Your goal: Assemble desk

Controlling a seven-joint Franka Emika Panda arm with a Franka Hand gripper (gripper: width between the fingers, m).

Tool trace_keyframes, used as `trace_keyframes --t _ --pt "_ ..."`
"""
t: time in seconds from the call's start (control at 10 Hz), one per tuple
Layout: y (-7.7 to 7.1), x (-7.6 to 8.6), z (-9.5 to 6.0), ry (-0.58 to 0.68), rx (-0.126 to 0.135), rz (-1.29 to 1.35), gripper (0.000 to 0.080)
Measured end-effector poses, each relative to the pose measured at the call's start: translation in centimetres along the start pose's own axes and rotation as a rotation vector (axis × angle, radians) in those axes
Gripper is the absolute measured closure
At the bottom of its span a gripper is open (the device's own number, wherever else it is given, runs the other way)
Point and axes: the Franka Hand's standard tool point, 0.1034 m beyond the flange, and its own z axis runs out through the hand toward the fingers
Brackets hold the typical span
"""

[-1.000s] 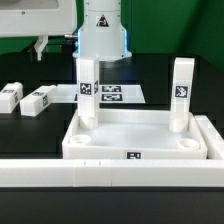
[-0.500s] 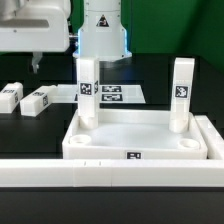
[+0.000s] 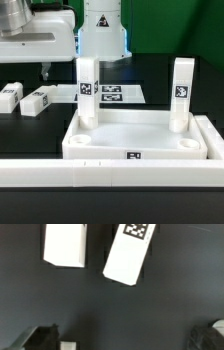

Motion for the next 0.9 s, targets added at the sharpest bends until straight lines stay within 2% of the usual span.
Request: trace_keyframes --t 0.1,0.2,0.3,0.4,0.8,0.9 --pt "0.0 -0.1 0.1 -0.003 0.001 0.002 0.0151" --pt "0.3 -1.2 1.2 -0.044 0.033 0.087 0.0151" --pt "0.4 -2.0 2.0 -0.078 0.049 0.121 0.0151" --pt "0.4 -2.5 2.7 -0.108 0.078 0.150 0.0151" --pt "0.3 -2.3 2.7 -0.105 0.074 0.145 0.0151" --pt "0.1 -2.7 2.6 -0.156 0.140 0.197 0.0151"
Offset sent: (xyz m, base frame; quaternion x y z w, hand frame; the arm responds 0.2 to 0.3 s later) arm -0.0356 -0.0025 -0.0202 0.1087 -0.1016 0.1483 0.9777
